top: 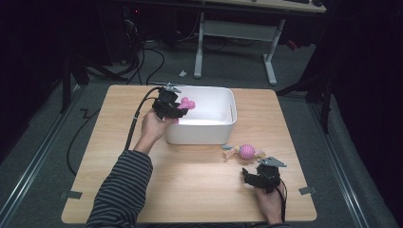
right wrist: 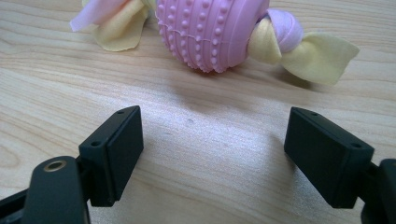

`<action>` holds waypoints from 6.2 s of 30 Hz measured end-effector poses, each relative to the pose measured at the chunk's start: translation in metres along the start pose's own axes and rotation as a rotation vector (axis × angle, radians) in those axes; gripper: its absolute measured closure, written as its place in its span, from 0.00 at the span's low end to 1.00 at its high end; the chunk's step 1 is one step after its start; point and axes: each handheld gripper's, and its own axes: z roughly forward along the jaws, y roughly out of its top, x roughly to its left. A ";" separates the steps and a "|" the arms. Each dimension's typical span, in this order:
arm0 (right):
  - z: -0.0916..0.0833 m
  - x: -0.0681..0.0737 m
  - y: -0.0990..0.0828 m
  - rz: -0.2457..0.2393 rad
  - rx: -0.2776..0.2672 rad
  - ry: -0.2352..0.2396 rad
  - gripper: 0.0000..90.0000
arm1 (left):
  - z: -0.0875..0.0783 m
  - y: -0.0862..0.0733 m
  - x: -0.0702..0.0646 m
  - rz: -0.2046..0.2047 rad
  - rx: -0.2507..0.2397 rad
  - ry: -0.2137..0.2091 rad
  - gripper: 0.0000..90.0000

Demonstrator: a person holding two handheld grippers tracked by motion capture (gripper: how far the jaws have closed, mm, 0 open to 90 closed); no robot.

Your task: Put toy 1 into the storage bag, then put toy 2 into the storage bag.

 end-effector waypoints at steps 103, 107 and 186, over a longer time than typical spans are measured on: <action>0.000 0.000 0.000 -0.002 -0.002 0.002 0.22 | -0.072 -0.175 -0.022 -0.180 -0.185 0.061 0.37; 0.000 0.000 0.000 -0.001 -0.001 0.002 0.22 | -0.065 -0.182 -0.023 -0.192 -0.165 0.058 0.37; 0.013 -0.010 0.065 -0.143 -0.018 0.102 0.26 | -0.023 -0.205 -0.033 -0.130 -0.007 0.215 0.28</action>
